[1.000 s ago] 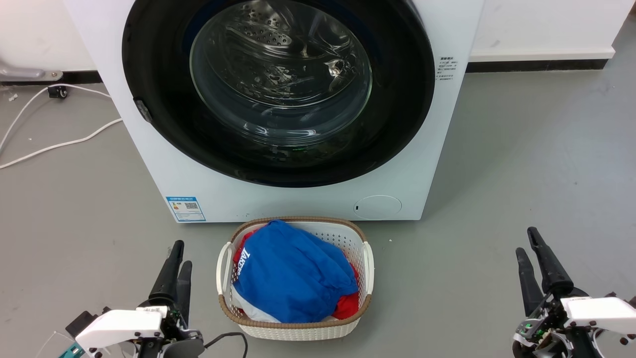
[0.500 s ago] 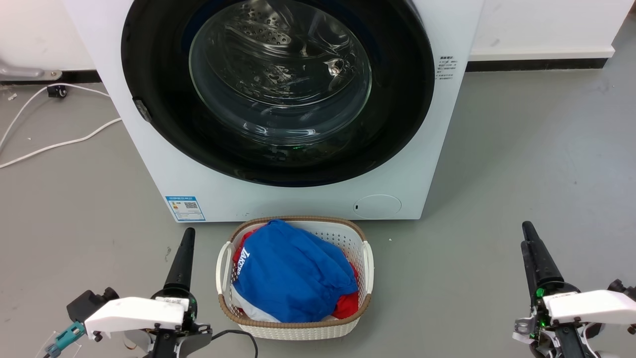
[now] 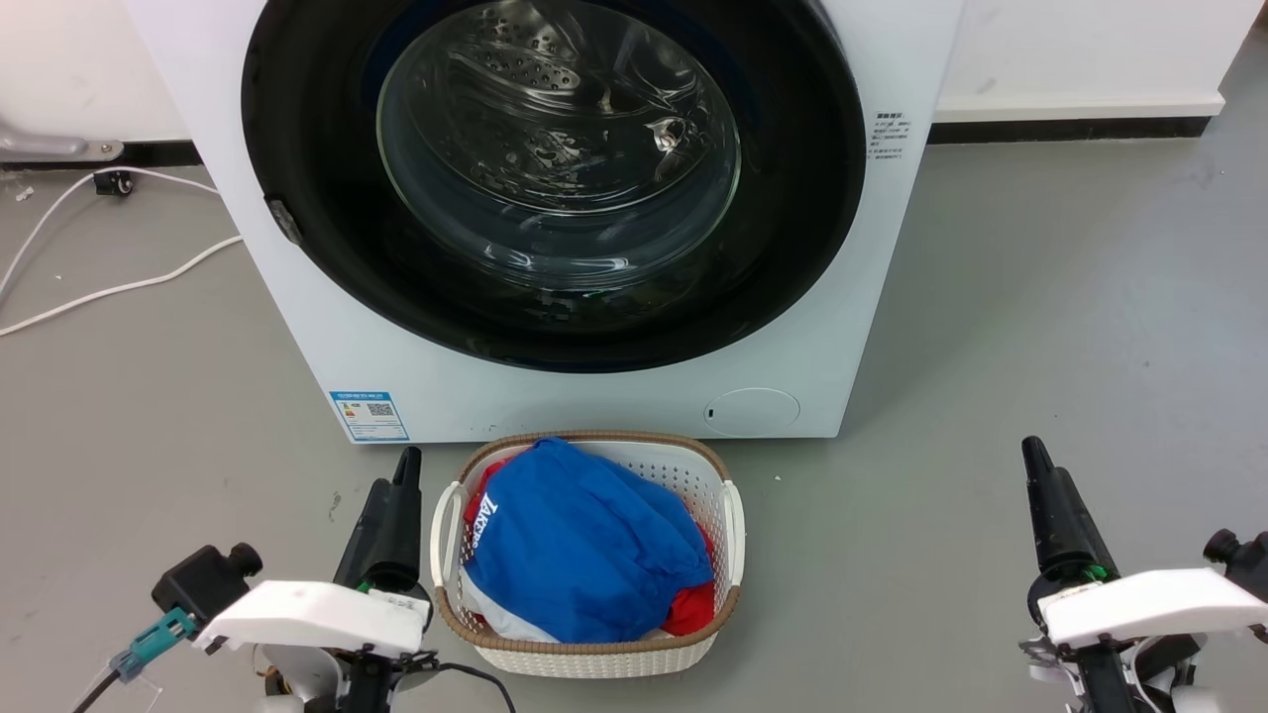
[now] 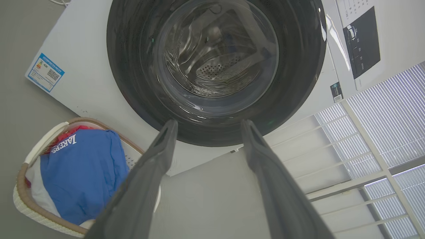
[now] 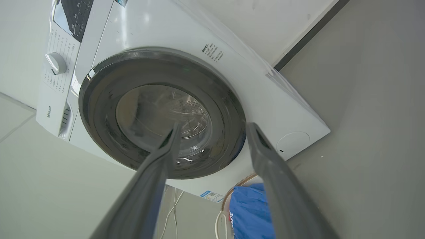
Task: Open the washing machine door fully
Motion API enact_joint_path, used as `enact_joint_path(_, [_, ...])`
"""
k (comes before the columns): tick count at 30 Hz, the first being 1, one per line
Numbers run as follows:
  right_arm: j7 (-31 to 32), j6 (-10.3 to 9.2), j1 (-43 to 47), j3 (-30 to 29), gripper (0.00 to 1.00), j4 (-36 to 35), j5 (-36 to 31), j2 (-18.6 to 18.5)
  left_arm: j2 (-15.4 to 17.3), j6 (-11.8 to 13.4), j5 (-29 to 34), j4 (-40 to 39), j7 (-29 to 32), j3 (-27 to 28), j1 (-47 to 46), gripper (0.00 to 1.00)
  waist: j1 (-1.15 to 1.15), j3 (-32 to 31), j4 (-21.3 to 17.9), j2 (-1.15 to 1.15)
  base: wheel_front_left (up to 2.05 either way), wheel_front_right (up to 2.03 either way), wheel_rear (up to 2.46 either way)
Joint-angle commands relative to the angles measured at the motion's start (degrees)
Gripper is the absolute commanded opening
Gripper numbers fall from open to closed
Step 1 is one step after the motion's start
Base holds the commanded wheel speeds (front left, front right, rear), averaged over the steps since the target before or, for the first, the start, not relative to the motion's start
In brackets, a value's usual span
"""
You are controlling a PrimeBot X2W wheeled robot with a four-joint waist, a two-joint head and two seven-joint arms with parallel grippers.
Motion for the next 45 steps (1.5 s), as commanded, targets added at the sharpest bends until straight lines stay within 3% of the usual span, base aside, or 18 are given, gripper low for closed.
enact_joint_path(1, [-0.77,0.05,-0.34,0.2,1.0,-1.15,-3.2,-0.07,0.34,-0.12,3.19,-0.87,-0.65,-0.48,-1.8,1.0,0.0,-0.02,0.01,0.0,0.0,0.0,0.0])
enact_joint_path(21, [-4.51,0.08,-0.12,1.4,1.0,-1.87,-22.36,-0.01,1.52,0.31,22.75,-0.79,-4.38,-3.91,-2.47,1.0,0.0,-0.24,-0.14,0.0,0.0,0.0,0.0])
enact_joint_path(45, [-5.63,0.11,0.02,1.89,1.0,-1.58,-38.81,0.04,4.85,4.51,39.05,0.21,-8.01,-9.54,-3.23,1.0,0.0,-0.34,-0.07,0.0,0.0,0.0,0.0])
